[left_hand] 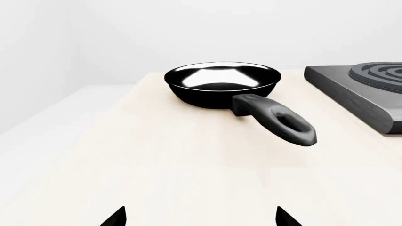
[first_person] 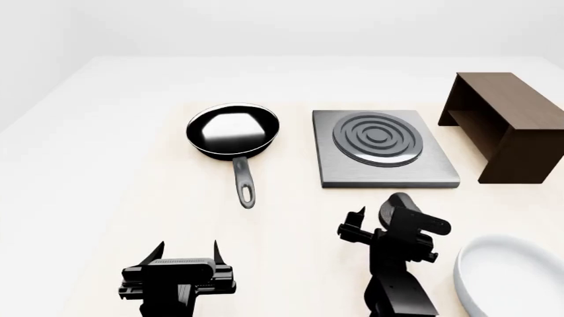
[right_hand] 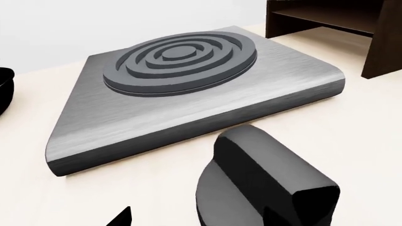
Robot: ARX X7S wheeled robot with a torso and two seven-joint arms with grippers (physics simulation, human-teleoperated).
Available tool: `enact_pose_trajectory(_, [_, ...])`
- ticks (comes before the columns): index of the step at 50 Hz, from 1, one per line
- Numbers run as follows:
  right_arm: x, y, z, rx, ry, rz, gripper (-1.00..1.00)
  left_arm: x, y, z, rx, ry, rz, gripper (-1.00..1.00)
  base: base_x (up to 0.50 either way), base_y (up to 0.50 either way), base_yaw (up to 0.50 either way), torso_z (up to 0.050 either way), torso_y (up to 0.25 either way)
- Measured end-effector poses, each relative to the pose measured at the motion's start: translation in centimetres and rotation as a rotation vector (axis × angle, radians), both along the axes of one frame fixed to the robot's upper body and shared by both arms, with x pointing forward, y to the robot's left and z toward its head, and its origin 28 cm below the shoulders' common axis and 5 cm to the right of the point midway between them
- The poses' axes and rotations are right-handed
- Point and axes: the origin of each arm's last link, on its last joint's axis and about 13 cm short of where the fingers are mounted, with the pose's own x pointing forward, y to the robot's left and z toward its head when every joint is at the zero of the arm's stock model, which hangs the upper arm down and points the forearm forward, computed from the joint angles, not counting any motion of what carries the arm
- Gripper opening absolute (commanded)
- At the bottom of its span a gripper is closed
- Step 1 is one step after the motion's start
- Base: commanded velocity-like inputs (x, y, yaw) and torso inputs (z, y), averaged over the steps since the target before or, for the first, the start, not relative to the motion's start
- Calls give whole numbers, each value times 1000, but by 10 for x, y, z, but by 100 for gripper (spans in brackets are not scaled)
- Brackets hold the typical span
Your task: Turn on the stove.
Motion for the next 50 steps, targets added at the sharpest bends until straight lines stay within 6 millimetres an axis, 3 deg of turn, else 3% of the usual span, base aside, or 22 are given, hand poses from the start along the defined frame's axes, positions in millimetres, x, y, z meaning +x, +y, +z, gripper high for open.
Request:
enact_pose_trajectory(17, [1, -2, 2, 34, 3, -66, 100, 0, 0, 0, 0, -1, -1, 100, 0, 0, 0, 0, 0])
enact_pose_trajectory(40, [-9, 3, 8, -31, -60, -26, 100, 0, 0, 0, 0, -3, -2, 100, 0, 0, 0, 0, 0])
enact_pose_trajectory(50, [-23, 8, 8, -47, -79, 24, 100, 0, 0, 0, 0, -3, -3, 100, 0, 0, 0, 0, 0])
